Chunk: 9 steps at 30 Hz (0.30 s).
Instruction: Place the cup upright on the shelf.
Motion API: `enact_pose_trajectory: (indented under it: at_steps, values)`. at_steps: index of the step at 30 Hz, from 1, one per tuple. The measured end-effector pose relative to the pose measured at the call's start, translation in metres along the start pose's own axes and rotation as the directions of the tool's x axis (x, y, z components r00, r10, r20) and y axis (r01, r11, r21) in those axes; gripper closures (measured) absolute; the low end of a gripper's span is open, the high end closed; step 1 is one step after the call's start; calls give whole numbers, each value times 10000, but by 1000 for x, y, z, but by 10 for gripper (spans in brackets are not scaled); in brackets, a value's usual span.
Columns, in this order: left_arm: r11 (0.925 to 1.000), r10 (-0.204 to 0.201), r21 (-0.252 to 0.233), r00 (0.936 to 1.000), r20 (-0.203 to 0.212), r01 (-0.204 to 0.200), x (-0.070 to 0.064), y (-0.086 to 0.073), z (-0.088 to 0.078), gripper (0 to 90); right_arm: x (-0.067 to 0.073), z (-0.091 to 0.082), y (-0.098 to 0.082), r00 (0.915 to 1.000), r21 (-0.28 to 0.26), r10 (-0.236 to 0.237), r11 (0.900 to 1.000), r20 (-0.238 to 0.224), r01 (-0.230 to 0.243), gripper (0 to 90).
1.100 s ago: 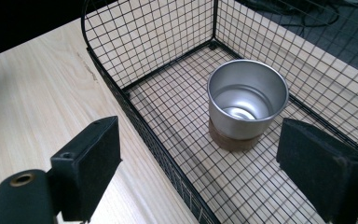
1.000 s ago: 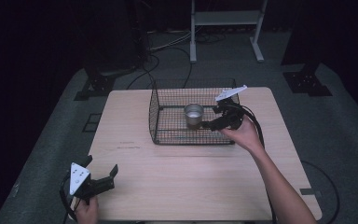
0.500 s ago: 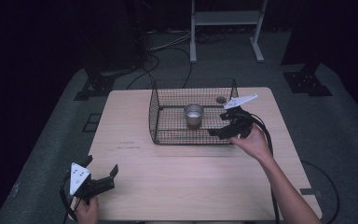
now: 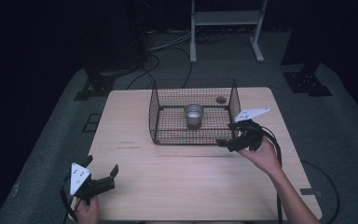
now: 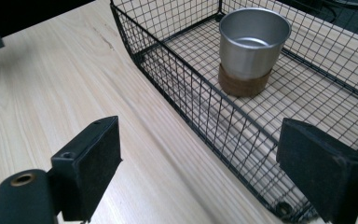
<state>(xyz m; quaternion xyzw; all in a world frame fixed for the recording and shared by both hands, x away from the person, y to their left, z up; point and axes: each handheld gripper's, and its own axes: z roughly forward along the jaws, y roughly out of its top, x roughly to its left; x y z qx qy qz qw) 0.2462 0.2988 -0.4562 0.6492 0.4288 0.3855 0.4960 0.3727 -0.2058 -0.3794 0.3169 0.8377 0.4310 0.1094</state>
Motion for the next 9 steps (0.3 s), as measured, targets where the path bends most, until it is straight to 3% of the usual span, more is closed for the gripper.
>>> enact_pose_trajectory:
  at_steps: [4,9]
  values:
    - [10000,12,4,10000,-10,-12,0,0,0,0,5,-4,-15,9998,-32,-34,10000,207,35,130]
    - [10000,49,26,10000,25,-49,-1,1,0,0,10,-5,-34,9996,-172,255,9995,111,-253,129]
